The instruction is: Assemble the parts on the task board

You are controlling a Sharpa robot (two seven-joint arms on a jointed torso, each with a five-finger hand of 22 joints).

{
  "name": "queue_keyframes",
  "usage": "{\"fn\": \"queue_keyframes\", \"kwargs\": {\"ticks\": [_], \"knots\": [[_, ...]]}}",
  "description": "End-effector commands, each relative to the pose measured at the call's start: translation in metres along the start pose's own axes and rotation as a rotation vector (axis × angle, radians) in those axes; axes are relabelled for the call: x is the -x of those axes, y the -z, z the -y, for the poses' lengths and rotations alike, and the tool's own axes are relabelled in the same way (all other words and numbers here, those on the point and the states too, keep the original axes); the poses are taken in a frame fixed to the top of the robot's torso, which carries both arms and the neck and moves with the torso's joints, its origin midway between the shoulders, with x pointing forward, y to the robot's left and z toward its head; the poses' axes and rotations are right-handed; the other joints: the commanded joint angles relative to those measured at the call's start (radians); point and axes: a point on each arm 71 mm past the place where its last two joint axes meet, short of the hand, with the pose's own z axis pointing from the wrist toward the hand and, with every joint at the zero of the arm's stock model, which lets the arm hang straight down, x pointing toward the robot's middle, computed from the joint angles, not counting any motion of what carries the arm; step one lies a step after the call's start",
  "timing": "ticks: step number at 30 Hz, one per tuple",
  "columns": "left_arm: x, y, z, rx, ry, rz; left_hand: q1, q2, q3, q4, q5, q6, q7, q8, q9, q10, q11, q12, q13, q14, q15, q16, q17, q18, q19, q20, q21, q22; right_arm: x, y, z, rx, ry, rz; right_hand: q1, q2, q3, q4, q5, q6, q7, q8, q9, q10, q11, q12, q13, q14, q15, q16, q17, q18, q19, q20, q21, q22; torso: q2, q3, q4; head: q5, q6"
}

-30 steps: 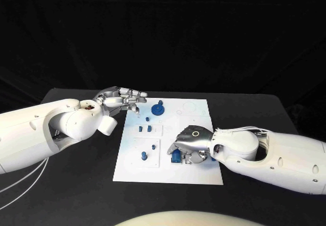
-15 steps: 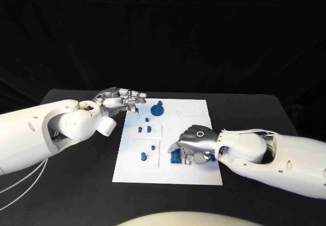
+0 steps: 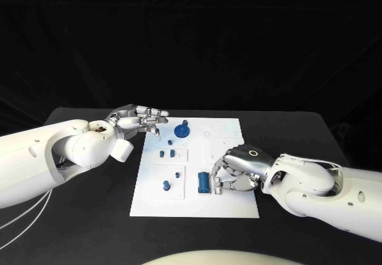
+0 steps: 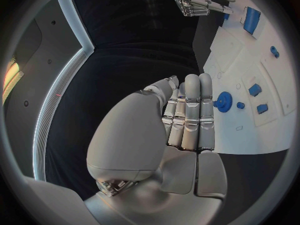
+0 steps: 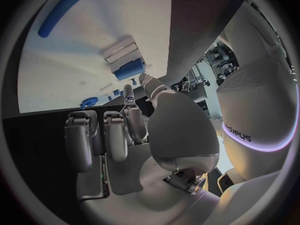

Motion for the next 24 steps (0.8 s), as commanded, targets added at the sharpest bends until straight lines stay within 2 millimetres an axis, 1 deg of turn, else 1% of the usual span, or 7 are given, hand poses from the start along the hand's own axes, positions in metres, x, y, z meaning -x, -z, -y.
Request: {"fn": "queue_keyframes", "kwargs": {"ticks": [1,3,8,10,16,21,24], "knots": [[-0.002,0.000,0.001,-0.007,0.002,-0.010,0.008,0.000,0.001,-0.006,0.001,-0.003,0.000,-0.002,-0.001,-0.008,0.000,0.005,0.001,-0.006,0.000,-0.006,-0.001,0.015,0.001,0.005,0.000,0.002,-0.005,0.004,0.012,-0.224,-0.116,0.019,-0.008,0.010,-0.017,0.026,-0.005,0.028,-0.033,0.076,0.047,0.020,-0.029,0.019,0.066,0.091,-0.026,-0.005,0.200,-0.016,0.093,-0.011,0.014,0.256,0.000,0.0000,0.0003,-0.002,0.001],[-0.002,0.000,0.001,-0.007,0.002,-0.011,0.008,0.000,0.001,-0.006,0.001,-0.003,0.000,-0.002,-0.001,-0.008,0.000,0.005,0.001,-0.006,0.000,-0.006,-0.001,0.015,0.001,0.005,0.000,0.002,-0.010,0.006,0.013,-0.272,-0.137,0.017,-0.005,0.012,-0.034,0.048,-0.011,0.006,-0.048,0.140,0.097,0.031,-0.043,0.025,0.071,0.091,-0.043,-0.005,0.200,-0.017,0.096,-0.026,0.020,0.258,0.001,0.0005,-0.0001,0.000,0.001],[-0.002,0.000,0.001,-0.007,0.002,-0.011,0.008,0.000,0.001,-0.006,0.001,-0.003,0.000,-0.002,-0.001,-0.008,0.000,0.005,0.001,-0.006,0.000,-0.006,-0.001,0.015,0.001,0.005,0.000,0.002,-0.019,0.005,0.009,-0.331,-0.168,0.023,-0.012,-0.001,-0.086,0.103,-0.009,-0.027,-0.067,0.265,0.198,0.050,-0.058,0.041,0.090,0.092,-0.054,-0.003,0.203,-0.020,0.101,-0.041,0.031,0.261,0.001,0.0009,0.0002,0.003,0.000],[-0.002,0.000,0.001,-0.006,0.002,-0.012,0.009,0.001,0.002,-0.006,0.001,-0.003,0.001,-0.002,-0.001,-0.008,0.000,0.005,0.001,-0.006,0.000,-0.006,-0.002,0.015,0.001,0.005,0.001,0.002,-0.022,0.004,0.007,-0.341,-0.171,0.029,-0.001,-0.005,-0.119,0.131,0.009,-0.050,-0.078,0.334,0.258,0.057,-0.069,0.046,0.097,0.093,-0.062,-0.003,0.204,-0.020,0.102,-0.049,0.033,0.261,0.002,0.0010,0.0001,0.003,0.000],[-0.002,0.000,0.001,-0.006,0.002,-0.015,0.009,0.001,0.002,-0.006,0.001,-0.003,0.001,-0.002,-0.001,-0.008,0.000,0.005,0.001,-0.006,0.000,-0.006,-0.002,0.015,0.001,0.005,0.001,0.002,-0.031,-0.002,-0.002,-0.355,-0.179,0.036,0.022,-0.004,-0.165,0.174,0.025,-0.064,-0.104,0.465,0.368,0.072,-0.088,0.065,0.118,0.094,-0.079,0.001,0.209,-0.022,0.105,-0.064,0.040,0.264,0.002,0.0015,0.0019,0.001,-0.001],[-0.002,0.000,0.001,-0.004,0.002,-0.013,0.009,0.001,0.002,-0.006,0.001,-0.003,0.001,-0.002,-0.001,-0.008,0.000,0.005,0.001,-0.006,0.000,-0.006,-0.002,0.015,0.001,0.005,0.001,0.002,-0.035,-0.004,-0.007,-0.342,-0.187,0.037,0.036,-0.004,-0.181,0.191,0.024,-0.072,-0.112,0.518,0.414,0.077,-0.096,0.073,0.127,0.095,-0.085,0.003,0.213,-0.022,0.105,-0.070,0.040,0.264,0.002,0.0014,0.0006,0.005,-0.006],[-0.001,0.000,0.000,-0.003,0.001,-0.010,0.009,0.001,0.002,-0.006,0.001,-0.003,0.001,-0.002,-0.001,-0.008,0.000,0.005,0.001,-0.006,0.000,-0.006,-0.002,0.015,0.001,0.005,0.001,0.002,-0.036,-0.003,-0.010,-0.327,-0.188,0.043,0.039,-0.005,-0.187,0.198,0.023,-0.076,-0.115,0.535,0.429,0.080,-0.098,0.078,0.132,0.096,-0.087,0.006,0.218,-0.022,0.105,-0.072,0.040,0.264,0.002,0.0008,-0.0011,0.008,-0.008]]}}
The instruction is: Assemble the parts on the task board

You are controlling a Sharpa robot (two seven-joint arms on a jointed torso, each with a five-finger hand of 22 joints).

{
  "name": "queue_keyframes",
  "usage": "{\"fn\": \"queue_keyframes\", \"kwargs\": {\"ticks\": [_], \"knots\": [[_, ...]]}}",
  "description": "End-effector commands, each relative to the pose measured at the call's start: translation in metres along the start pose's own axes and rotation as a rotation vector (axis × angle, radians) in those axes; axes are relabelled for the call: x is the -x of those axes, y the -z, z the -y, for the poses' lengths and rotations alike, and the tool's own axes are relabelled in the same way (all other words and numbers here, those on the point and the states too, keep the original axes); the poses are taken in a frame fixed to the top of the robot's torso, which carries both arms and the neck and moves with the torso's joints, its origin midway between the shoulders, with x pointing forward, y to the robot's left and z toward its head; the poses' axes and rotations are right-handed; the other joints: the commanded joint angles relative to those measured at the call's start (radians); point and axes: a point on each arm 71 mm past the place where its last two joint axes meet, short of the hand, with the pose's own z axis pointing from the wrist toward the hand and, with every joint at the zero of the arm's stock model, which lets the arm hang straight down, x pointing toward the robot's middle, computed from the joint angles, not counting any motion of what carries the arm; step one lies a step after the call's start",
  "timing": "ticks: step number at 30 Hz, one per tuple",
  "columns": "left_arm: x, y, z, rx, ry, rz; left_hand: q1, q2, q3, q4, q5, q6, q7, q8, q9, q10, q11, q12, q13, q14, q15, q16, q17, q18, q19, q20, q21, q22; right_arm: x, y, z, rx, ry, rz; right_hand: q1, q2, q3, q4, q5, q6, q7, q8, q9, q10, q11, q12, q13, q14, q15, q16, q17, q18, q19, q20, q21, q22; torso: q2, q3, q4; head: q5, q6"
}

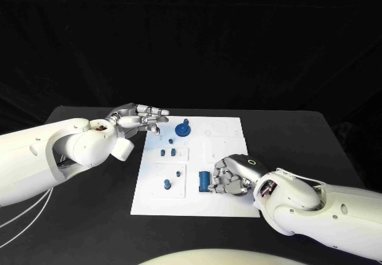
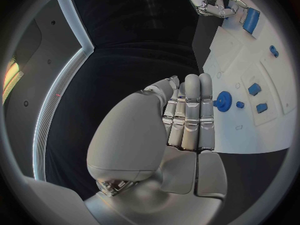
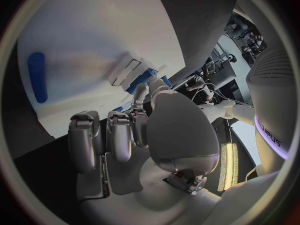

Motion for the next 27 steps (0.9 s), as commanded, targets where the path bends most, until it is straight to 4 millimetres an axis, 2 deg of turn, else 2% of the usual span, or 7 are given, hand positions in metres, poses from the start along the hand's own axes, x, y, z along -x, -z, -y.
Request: {"fn": "queue_keyframes", "kwargs": {"ticks": [1,10,22,23,24,26,27], "knots": [[-0.001,0.000,0.001,-0.003,0.002,-0.011,0.009,0.001,0.002,-0.006,0.001,-0.003,0.001,-0.002,-0.001,-0.008,0.000,0.005,0.001,-0.006,0.000,-0.006,-0.001,0.015,0.001,0.005,0.001,0.001,0.001,0.002,-0.001,-0.002,0.001,0.030,0.008,-0.001,-0.007,0.004,0.001,-0.001,-0.008,0.010,0.010,0.037,-0.010,0.007,0.133,0.095,-0.007,0.004,0.219,-0.006,0.106,-0.009,0.004,0.263,0.000,-0.0006,-0.0021,0.003,-0.002],[-0.001,0.000,0.000,0.000,0.001,-0.011,0.009,0.001,0.002,-0.006,0.001,-0.003,0.001,-0.002,-0.001,-0.008,0.000,0.005,0.001,-0.006,0.000,-0.006,-0.001,0.015,0.001,0.005,0.001,0.001,0.001,0.004,-0.002,0.012,0.005,0.031,0.009,-0.005,-0.013,0.007,-0.001,-0.004,-0.009,0.017,0.017,0.039,-0.011,0.011,0.137,0.096,-0.008,0.006,0.222,-0.006,0.106,-0.010,0.004,0.263,-0.001,0.0001,-0.0015,0.003,0.000],[-0.001,0.000,-0.001,0.002,0.001,-0.010,0.009,0.001,0.002,-0.006,0.001,-0.003,0.001,-0.002,-0.001,-0.008,0.000,0.005,0.001,-0.006,0.000,-0.006,-0.001,0.015,0.001,0.005,0.001,0.001,0.009,0.010,0.002,0.002,-0.016,0.066,0.012,0.005,-0.013,0.013,0.009,-0.030,-0.005,0.012,0.022,0.037,-0.008,0.007,0.135,0.096,-0.007,0.006,0.222,-0.006,0.106,-0.010,0.004,0.263,-0.002,-0.0008,-0.0013,-0.007,0.008],[-0.001,0.000,-0.001,0.002,0.001,-0.010,0.009,0.001,0.002,-0.006,0.001,-0.003,0.001,-0.002,-0.001,-0.008,0.000,0.005,0.001,-0.006,0.000,-0.006,-0.001,0.015,0.001,0.005,0.001,0.001,0.011,0.011,0.003,-0.001,-0.023,0.071,0.014,0.009,-0.011,0.013,0.012,-0.044,-0.001,0.000,0.018,0.037,-0.006,0.008,0.137,0.096,-0.006,0.007,0.223,-0.006,0.106,-0.010,0.004,0.263,-0.002,-0.0008,-0.0014,-0.007,0.008],[-0.001,0.000,-0.001,0.002,0.001,-0.010,0.009,0.002,0.003,-0.008,0.000,-0.003,0.001,-0.001,-0.001,-0.009,0.000,0.007,0.001,-0.006,0.000,-0.007,-0.002,0.015,0.001,0.005,0.002,0.003,0.015,0.013,0.006,-0.011,-0.040,0.079,0.019,0.018,-0.005,0.013,0.018,-0.083,0.012,-0.044,0.000,0.037,0.004,0.011,0.140,0.096,0.000,0.008,0.224,-0.006,0.106,-0.007,0.004,0.263,-0.002,-0.0011,-0.0019,-0.010,0.011],[-0.001,0.000,-0.001,0.001,0.001,-0.010,0.009,0.002,0.003,-0.008,0.000,-0.003,0.001,-0.001,-0.001,-0.009,0.000,0.007,0.001,-0.006,0.000,-0.007,-0.002,0.015,0.001,0.005,0.002,0.003,0.021,0.017,0.013,-0.040,-0.087,0.080,0.026,0.029,0.006,0.014,0.020,-0.169,0.056,-0.158,-0.056,0.039,0.034,0.016,0.145,0.097,0.021,0.010,0.227,-0.006,0.106,0.003,0.004,0.263,-0.002,-0.0016,-0.0021,-0.013,0.013],[-0.001,0.000,-0.001,0.001,0.001,-0.010,0.009,0.002,0.003,-0.008,0.000,-0.003,0.001,-0.001,-0.001,-0.009,0.000,0.007,0.001,-0.006,0.000,-0.007,-0.002,0.015,0.001,0.005,0.002,0.003,0.025,0.019,0.017,-0.058,-0.111,0.079,0.046,0.036,0.014,0.006,-0.002,-0.113,0.107,-0.270,-0.127,0.037,0.076,0.017,0.147,0.097,0.073,0.010,0.226,-0.006,0.106,0.039,0.004,0.263,-0.003,-0.0017,-0.0031,-0.015,0.014]]}}
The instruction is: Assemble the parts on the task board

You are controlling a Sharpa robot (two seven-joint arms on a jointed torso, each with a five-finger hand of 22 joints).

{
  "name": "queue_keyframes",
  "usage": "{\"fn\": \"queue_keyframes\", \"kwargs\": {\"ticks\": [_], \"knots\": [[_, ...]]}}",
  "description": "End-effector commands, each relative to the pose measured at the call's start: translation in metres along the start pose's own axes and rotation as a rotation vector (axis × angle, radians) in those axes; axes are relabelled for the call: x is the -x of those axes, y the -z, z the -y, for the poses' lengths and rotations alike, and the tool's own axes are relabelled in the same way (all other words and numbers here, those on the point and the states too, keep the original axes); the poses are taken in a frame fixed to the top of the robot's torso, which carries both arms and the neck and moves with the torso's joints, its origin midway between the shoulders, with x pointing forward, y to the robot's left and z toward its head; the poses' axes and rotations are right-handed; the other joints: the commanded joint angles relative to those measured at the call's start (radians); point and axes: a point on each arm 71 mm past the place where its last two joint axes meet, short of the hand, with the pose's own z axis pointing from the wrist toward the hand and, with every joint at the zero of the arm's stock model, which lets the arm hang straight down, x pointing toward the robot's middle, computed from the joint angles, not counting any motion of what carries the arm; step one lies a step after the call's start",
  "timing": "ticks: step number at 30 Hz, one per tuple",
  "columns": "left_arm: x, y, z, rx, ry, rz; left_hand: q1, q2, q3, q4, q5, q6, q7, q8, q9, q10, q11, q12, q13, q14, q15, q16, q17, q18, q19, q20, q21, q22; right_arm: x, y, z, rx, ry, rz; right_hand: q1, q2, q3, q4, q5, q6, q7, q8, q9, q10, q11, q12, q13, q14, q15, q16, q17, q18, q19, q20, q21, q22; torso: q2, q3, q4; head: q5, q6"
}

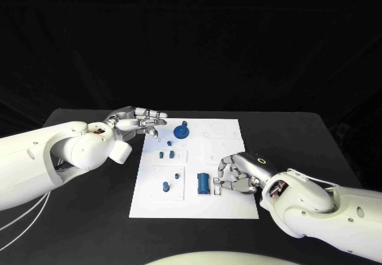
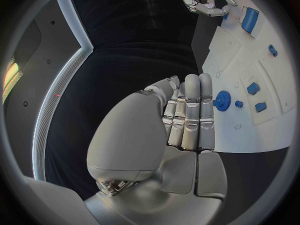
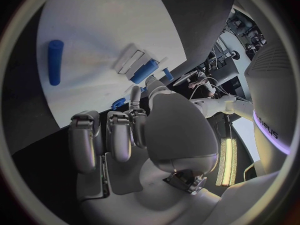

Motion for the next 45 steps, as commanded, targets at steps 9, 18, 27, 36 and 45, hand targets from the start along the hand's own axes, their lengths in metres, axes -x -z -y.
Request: {"fn": "queue_keyframes", "kwargs": {"ticks": [9,18,27,36,45], "knots": [[-0.004,0.000,0.001,-0.012,0.002,-0.013,0.007,0.002,-0.001,-0.004,0.000,-0.003,0.001,-0.001,-0.002,-0.009,0.001,0.002,0.002,-0.006,0.000,-0.007,-0.001,0.015,0.000,0.005,0.003,0.001,0.035,0.027,0.044,-0.152,-0.122,0.001,0.029,0.023,0.011,-0.017,0.005,0.077,0.074,-0.360,-0.205,0.031,0.071,-0.002,0.146,0.095,0.063,0.002,0.222,-0.007,0.103,0.067,0.004,0.263,-0.005,-0.0052,-0.0084,-0.035,0.010],[-0.006,-0.001,0.001,-0.013,0.002,-0.017,0.003,0.002,-0.002,-0.002,-0.001,-0.003,0.002,0.000,-0.002,-0.010,0.001,0.004,0.002,-0.006,0.001,-0.007,-0.002,0.014,0.000,0.006,0.003,0.002,0.031,0.043,0.070,-0.263,-0.109,-0.005,0.008,0.022,-0.006,-0.006,0.059,0.160,0.063,-0.419,-0.244,0.023,0.062,-0.018,0.136,0.094,0.057,-0.001,0.218,-0.007,0.103,0.067,0.004,0.263,-0.007,-0.0030,-0.0135,-0.047,0.010],[-0.005,-0.001,0.001,-0.012,0.002,-0.015,0.000,0.003,-0.003,0.000,-0.001,-0.003,0.002,0.000,-0.002,-0.010,0.001,0.005,0.002,-0.005,0.001,-0.007,-0.003,0.014,-0.001,0.006,0.003,0.002,0.011,0.046,0.077,-0.332,-0.089,-0.040,-0.045,0.014,-0.066,-0.003,0.151,0.217,0.049,-0.433,-0.252,0.002,0.050,-0.064,0.105,0.090,0.047,-0.010,0.204,-0.004,0.097,0.058,-0.008,0.260,-0.005,-0.0014,-0.0121,-0.043,0.009],[-0.005,-0.001,0.001,-0.012,0.002,-0.018,0.000,0.003,-0.003,0.000,-0.001,-0.003,0.002,0.000,-0.002,-0.010,0.001,0.005,0.002,-0.005,0.001,-0.007,-0.003,0.014,-0.001,0.006,0.003,0.002,0.002,0.041,0.072,-0.328,-0.078,-0.034,-0.044,0.015,-0.076,-0.004,0.157,0.226,0.046,-0.432,-0.251,0.002,0.048,-0.064,0.105,0.090,0.045,-0.011,0.204,-0.004,0.097,0.057,-0.008,0.259,-0.006,-0.0026,-0.0114,-0.043,0.007],[-0.005,-0.001,0.000,-0.009,0.002,-0.020,0.000,0.003,-0.003,0.000,-0.001,-0.003,0.002,0.000,-0.002,-0.010,0.001,0.005,0.002,-0.005,0.001,-0.007,-0.003,0.014,-0.001,0.006,0.003,0.002,-0.002,0.036,0.072,-0.329,-0.057,-0.044,-0.029,0.017,-0.085,-0.013,0.156,0.237,0.040,-0.429,-0.246,0.004,0.043,-0.063,0.106,0.090,0.041,-0.011,0.204,-0.004,0.097,0.054,-0.008,0.259,-0.006,-0.0038,-0.0108,-0.043,0.004]]}}
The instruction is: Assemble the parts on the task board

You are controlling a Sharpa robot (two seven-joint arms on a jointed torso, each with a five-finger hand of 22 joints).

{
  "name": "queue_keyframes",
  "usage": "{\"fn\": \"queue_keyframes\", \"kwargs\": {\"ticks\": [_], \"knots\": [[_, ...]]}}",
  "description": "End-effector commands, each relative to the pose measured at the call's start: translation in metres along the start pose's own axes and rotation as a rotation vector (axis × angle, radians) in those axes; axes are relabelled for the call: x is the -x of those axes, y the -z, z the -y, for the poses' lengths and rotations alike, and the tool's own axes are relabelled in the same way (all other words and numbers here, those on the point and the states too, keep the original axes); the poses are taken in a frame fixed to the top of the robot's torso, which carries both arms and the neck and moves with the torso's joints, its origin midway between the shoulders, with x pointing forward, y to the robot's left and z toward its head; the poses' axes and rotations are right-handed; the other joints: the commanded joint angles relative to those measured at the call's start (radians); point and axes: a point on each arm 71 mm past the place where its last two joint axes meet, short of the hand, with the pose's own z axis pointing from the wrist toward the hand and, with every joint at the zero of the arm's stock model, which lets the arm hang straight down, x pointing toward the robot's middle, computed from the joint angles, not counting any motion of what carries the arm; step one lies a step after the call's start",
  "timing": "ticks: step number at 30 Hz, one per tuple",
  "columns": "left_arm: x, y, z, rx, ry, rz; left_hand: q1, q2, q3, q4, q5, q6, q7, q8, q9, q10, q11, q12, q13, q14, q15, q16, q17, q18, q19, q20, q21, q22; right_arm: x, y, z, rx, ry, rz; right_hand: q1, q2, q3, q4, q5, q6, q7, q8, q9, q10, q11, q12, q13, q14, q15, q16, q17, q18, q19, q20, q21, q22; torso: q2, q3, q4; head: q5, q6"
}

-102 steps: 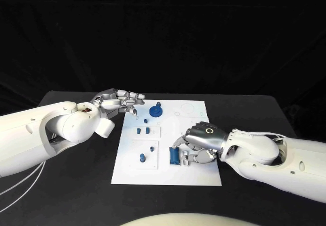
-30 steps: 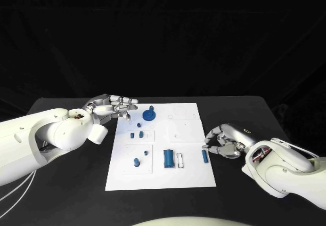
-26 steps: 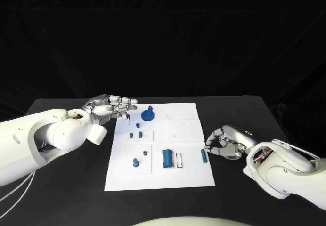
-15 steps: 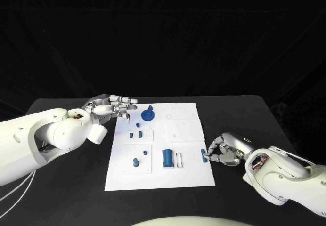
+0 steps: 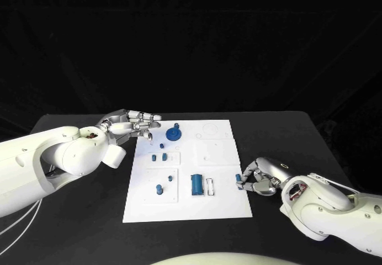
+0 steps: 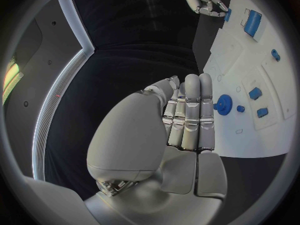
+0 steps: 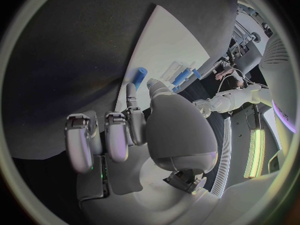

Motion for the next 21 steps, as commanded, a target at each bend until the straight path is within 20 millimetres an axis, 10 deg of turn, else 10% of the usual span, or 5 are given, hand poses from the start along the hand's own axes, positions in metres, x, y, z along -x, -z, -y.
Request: {"fn": "queue_keyframes", "kwargs": {"ticks": [1,21], "knots": [[-0.002,0.000,0.001,-0.007,0.002,-0.013,0.000,0.003,-0.003,0.000,-0.001,-0.003,0.002,0.000,-0.002,-0.007,-0.003,0.004,0.001,-0.005,0.001,-0.003,-0.001,0.015,-0.001,0.006,0.003,0.001,-0.002,-0.002,0.000,-0.006,0.036,0.000,0.011,0.000,-0.010,-0.004,0.001,0.009,0.000,-0.002,0.002,0.007,-0.009,-0.002,0.105,0.093,-0.009,-0.005,0.203,-0.004,0.098,-0.009,-0.003,0.260,0.000,-0.0003,0.0000,0.001,-0.002],[-0.001,0.000,0.000,0.001,0.019,-0.015,-0.013,0.005,-0.005,0.009,-0.001,-0.004,0.002,0.000,-0.002,-0.011,-0.002,0.007,0.001,-0.005,0.003,-0.003,-0.003,0.015,-0.003,0.008,0.001,0.001,-0.020,-0.013,-0.011,0.008,0.231,-0.033,0.098,-0.011,-0.085,-0.049,-0.124,-0.008,0.009,-0.008,0.024,-0.010,-0.001,-0.025,0.093,0.089,-0.004,-0.014,0.190,0.002,0.087,-0.006,-0.026,0.253,-0.001,-0.0002,-0.0018,0.008,0.002]]}}
